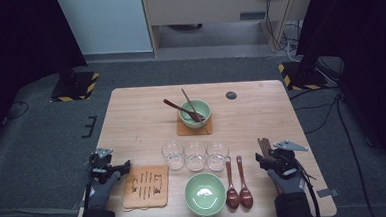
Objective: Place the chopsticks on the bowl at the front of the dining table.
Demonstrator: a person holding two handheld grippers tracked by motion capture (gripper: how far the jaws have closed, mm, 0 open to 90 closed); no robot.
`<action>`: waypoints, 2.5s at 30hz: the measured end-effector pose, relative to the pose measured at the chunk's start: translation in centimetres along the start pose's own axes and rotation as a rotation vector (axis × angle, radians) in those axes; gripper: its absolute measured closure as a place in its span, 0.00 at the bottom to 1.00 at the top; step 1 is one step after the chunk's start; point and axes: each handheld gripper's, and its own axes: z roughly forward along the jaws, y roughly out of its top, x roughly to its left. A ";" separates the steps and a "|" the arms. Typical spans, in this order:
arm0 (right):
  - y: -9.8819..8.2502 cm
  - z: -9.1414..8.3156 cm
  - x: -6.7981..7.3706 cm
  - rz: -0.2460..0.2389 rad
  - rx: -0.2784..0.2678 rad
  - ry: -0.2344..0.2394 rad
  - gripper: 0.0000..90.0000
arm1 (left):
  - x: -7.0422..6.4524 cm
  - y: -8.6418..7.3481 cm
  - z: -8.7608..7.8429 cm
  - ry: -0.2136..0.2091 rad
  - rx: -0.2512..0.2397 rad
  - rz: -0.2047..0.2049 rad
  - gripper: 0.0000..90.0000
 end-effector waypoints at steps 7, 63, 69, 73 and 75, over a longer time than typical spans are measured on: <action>-1.0 0.1 -0.5 0.022 0.050 -0.015 0.52 | 0.0 0.0 0.0 0.000 0.000 0.000 0.00; -1.6 0.9 0.2 -0.061 0.156 -0.056 0.79 | 0.0 0.0 0.0 0.000 0.000 0.000 0.00; -1.7 0.8 0.2 -0.074 0.167 -0.073 0.87 | 0.0 0.0 0.0 0.000 0.000 0.000 0.00; -1.8 0.9 0.3 -0.085 0.176 -0.082 0.90 | 0.0 0.0 0.0 0.000 0.000 0.000 0.00; -1.8 0.9 0.3 -0.086 0.177 -0.081 0.92 | 0.0 0.0 0.0 0.000 0.000 0.000 0.00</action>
